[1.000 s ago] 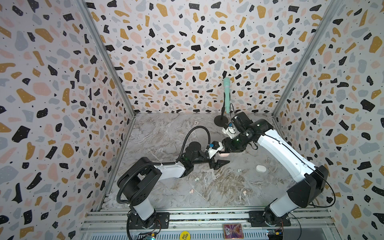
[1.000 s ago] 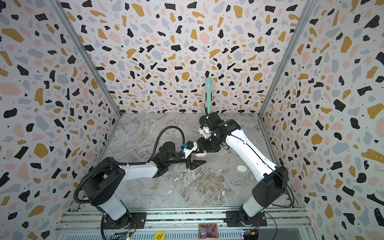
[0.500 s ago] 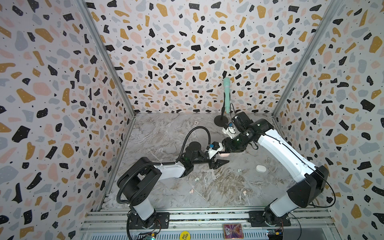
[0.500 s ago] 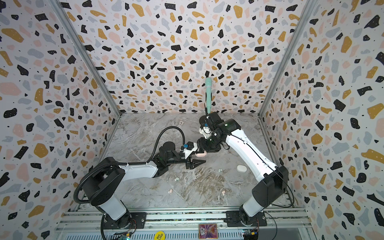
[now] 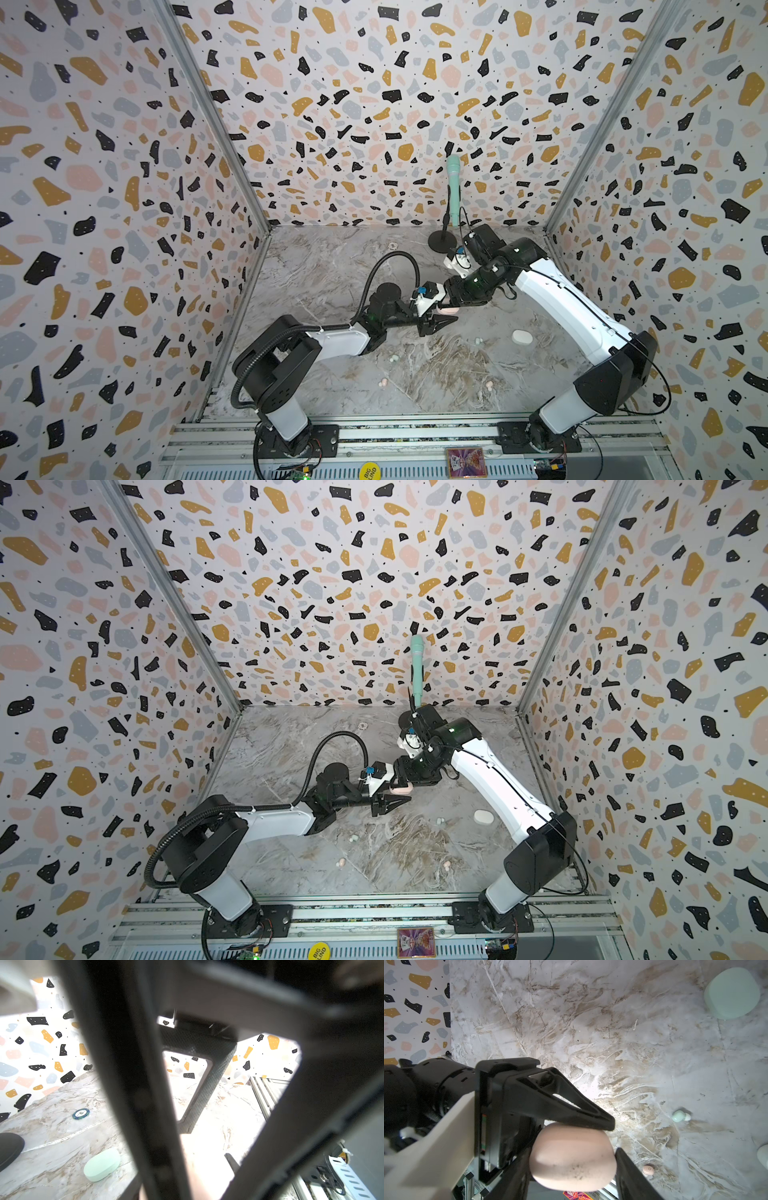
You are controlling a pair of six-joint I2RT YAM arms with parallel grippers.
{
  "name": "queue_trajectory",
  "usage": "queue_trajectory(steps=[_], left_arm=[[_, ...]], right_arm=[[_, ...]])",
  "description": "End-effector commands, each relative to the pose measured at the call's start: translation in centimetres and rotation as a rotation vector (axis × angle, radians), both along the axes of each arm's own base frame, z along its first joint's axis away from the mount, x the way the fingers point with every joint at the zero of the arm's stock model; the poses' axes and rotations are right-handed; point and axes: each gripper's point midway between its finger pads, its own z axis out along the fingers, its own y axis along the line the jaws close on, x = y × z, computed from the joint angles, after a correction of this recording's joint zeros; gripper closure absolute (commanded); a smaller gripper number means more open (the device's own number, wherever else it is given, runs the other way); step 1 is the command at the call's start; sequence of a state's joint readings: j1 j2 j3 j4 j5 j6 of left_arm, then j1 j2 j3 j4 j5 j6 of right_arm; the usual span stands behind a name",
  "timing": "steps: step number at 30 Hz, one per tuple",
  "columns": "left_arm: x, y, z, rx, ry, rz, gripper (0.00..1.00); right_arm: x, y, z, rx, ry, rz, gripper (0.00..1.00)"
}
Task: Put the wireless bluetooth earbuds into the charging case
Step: 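Close the left gripper on the pink case held by the right gripper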
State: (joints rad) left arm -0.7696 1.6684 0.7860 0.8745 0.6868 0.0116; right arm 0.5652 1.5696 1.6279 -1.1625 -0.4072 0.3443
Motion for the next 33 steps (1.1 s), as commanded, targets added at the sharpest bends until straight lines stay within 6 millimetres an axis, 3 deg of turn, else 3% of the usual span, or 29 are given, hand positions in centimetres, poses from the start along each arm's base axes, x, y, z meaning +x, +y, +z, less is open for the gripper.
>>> queue_trajectory(steps=[1, 16, 25, 33], left_arm=[[-0.4, -0.3, 1.9, -0.042, -0.053, -0.026, 0.52], [-0.5, -0.5, 1.7, -0.02, -0.05, -0.039, 0.63], [-1.0, -0.2, 1.6, -0.051, 0.016, -0.053, 0.7], [-2.3, 0.7, 2.0, -0.058, 0.079, -0.075, 0.72]], right_arm=[[-0.4, 0.0, 1.7, 0.022, -0.037, 0.022, 0.47], [-0.5, -0.1, 1.4, 0.014, -0.03, 0.024, 0.46], [0.0, 0.0, 3.1, 0.057, -0.08, 0.018, 0.28], [-0.5, -1.4, 5.4, 0.14, -0.183, 0.025, 0.18]])
